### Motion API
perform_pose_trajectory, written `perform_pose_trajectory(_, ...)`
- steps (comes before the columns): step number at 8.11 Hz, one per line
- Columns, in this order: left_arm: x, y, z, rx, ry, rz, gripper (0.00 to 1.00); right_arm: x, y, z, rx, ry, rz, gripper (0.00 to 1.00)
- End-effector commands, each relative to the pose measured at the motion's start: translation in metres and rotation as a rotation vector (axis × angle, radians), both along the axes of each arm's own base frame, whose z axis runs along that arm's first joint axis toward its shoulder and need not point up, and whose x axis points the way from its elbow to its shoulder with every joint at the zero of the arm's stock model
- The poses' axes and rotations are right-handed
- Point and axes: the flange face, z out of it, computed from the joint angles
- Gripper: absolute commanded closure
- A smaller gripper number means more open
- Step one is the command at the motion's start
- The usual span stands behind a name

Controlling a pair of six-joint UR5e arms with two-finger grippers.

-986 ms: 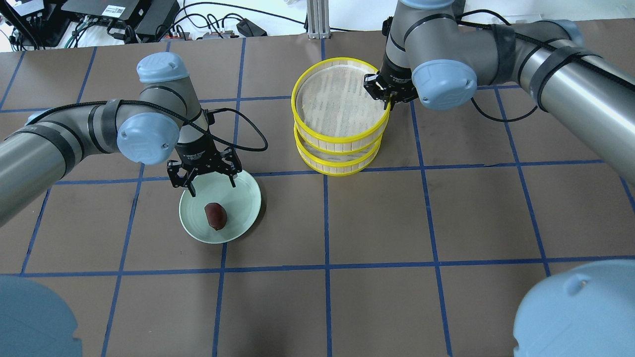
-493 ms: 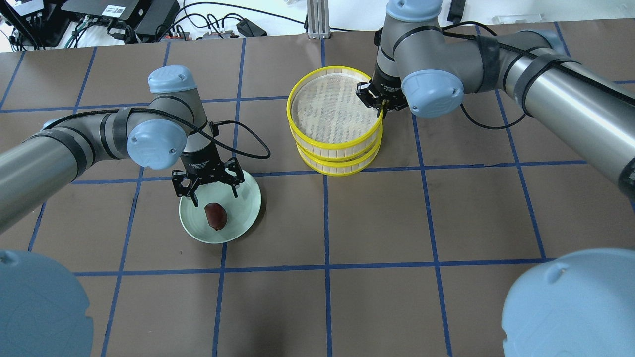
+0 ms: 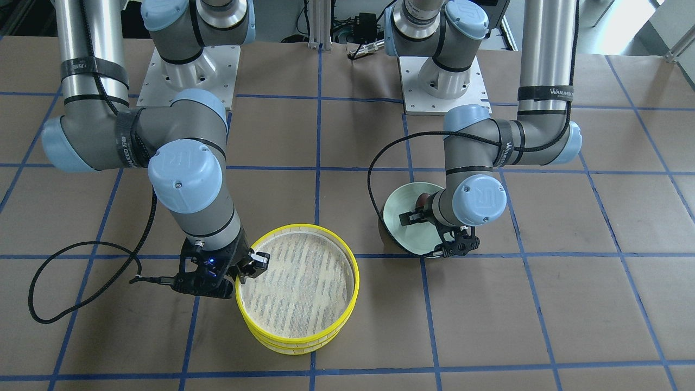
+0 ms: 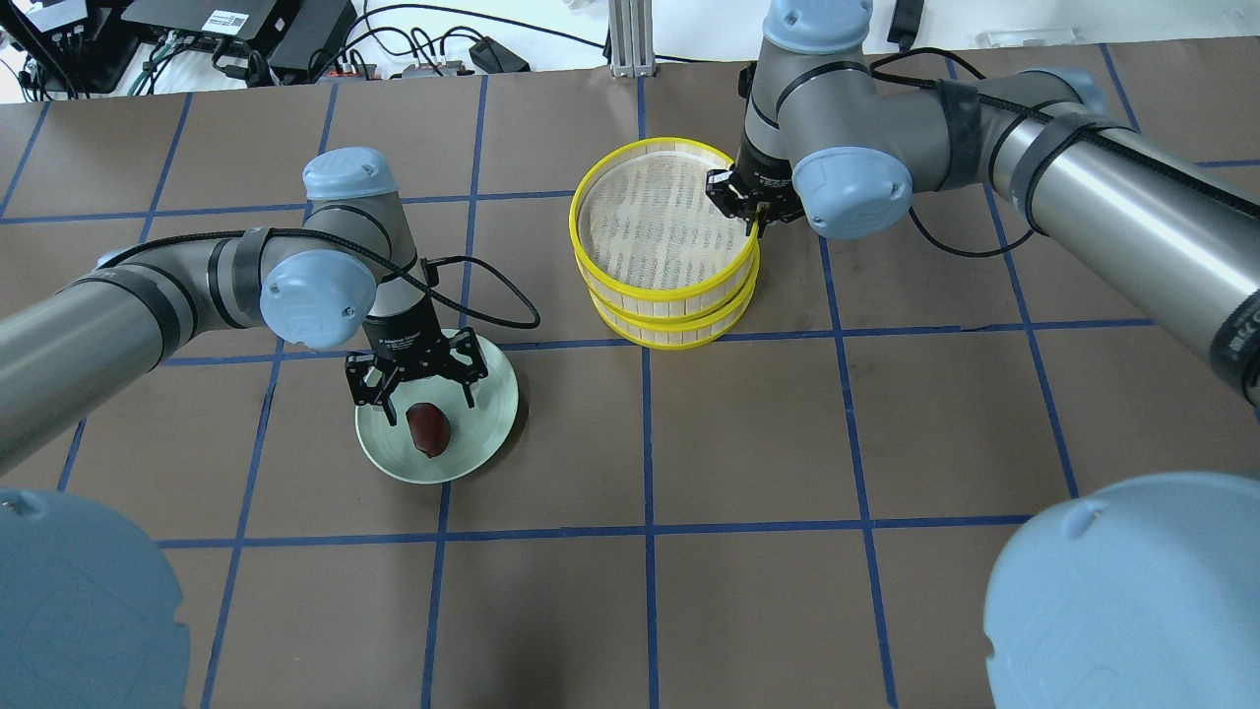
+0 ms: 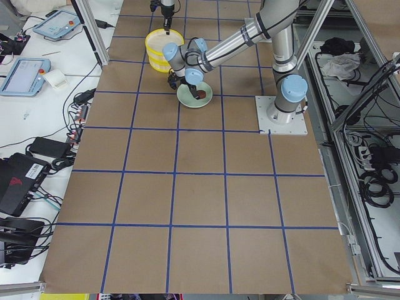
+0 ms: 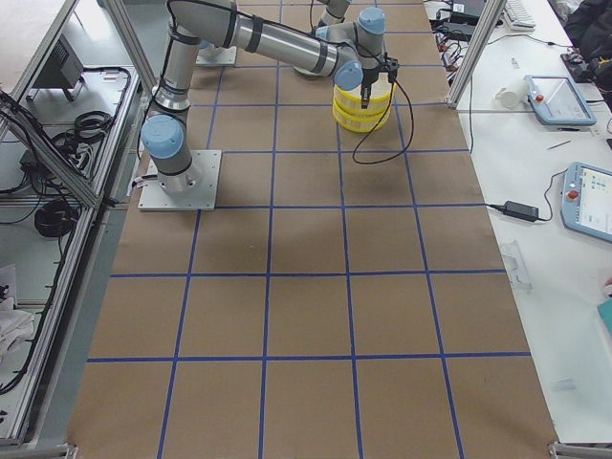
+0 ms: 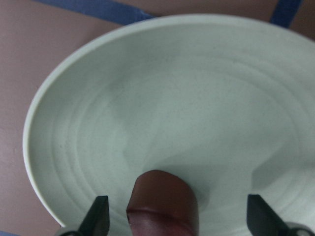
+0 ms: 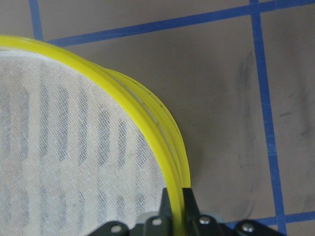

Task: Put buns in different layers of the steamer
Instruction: 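Lower the left gripper and grasp the dark brown bun on the plate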

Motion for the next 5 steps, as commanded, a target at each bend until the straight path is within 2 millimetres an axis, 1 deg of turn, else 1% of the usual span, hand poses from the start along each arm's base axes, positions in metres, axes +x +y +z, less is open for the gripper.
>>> perform_pose_trajectory(1, -0.0008, 0.0013, -0.0007, 0.003, 0.001, 0.0, 0.54, -0.0055, -0.0018, -0.005, 0.003, 0.002, 0.027, 1.0)
perform_pose_trajectory(2, -0.0007, -0.0007, 0.001, -0.003, 0.001, 0.001, 0.88, -0.0065, -0.0023, -0.0048, 0.001, 0.003, 0.033, 1.0)
perform_pose_trajectory(3, -0.0007, -0.0018, 0.0029, -0.007, 0.001, 0.0, 1.0, -0.0056, -0.0022, -0.0058, 0.003, 0.003, 0.036, 1.0)
perform_pose_trajectory(5, -0.0007, -0.0037, 0.0054, -0.015, -0.001, 0.005, 1.0, -0.0066, -0.0018, -0.0084, 0.009, 0.004, 0.033, 1.0)
